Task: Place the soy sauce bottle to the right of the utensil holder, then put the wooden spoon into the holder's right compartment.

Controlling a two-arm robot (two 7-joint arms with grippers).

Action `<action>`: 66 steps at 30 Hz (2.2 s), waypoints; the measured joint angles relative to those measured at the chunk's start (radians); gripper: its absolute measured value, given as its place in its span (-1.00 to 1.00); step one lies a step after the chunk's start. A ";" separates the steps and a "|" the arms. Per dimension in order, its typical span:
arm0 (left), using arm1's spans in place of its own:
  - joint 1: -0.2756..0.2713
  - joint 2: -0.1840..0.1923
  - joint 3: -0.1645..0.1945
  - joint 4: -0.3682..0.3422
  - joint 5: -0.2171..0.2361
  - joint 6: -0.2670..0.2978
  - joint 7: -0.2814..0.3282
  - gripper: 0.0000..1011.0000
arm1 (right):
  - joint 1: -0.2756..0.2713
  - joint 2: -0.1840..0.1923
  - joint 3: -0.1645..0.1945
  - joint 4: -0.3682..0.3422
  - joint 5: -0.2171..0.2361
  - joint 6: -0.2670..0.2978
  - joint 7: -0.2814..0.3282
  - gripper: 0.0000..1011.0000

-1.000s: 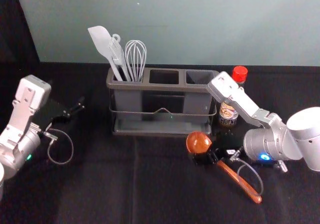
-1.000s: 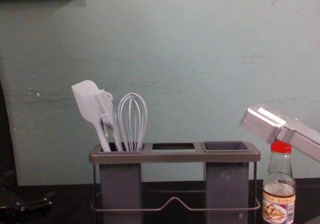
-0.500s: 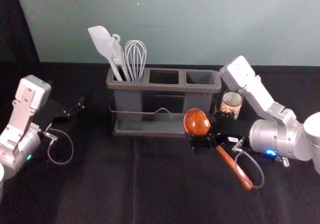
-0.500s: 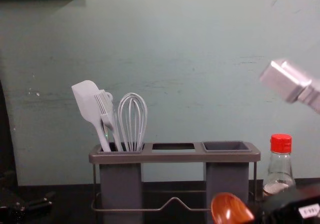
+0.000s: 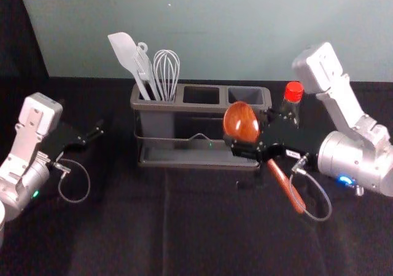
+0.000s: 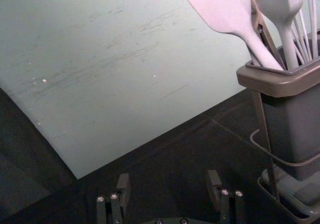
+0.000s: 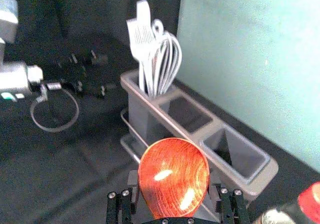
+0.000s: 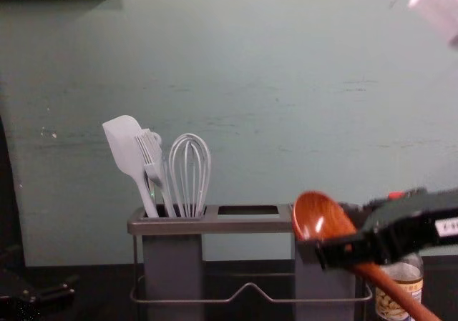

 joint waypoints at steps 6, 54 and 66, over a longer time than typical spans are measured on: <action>0.000 0.000 0.000 0.000 0.000 0.000 0.000 0.99 | -0.035 -0.007 0.042 -0.057 0.033 -0.034 -0.026 0.65; 0.000 0.000 0.000 0.000 0.000 0.000 0.000 0.99 | 0.255 -0.259 0.040 0.192 0.030 -0.179 -0.171 0.65; 0.000 0.000 0.000 0.000 0.000 0.000 0.000 0.99 | 0.330 -0.302 0.018 0.306 -0.018 -0.210 -0.156 0.65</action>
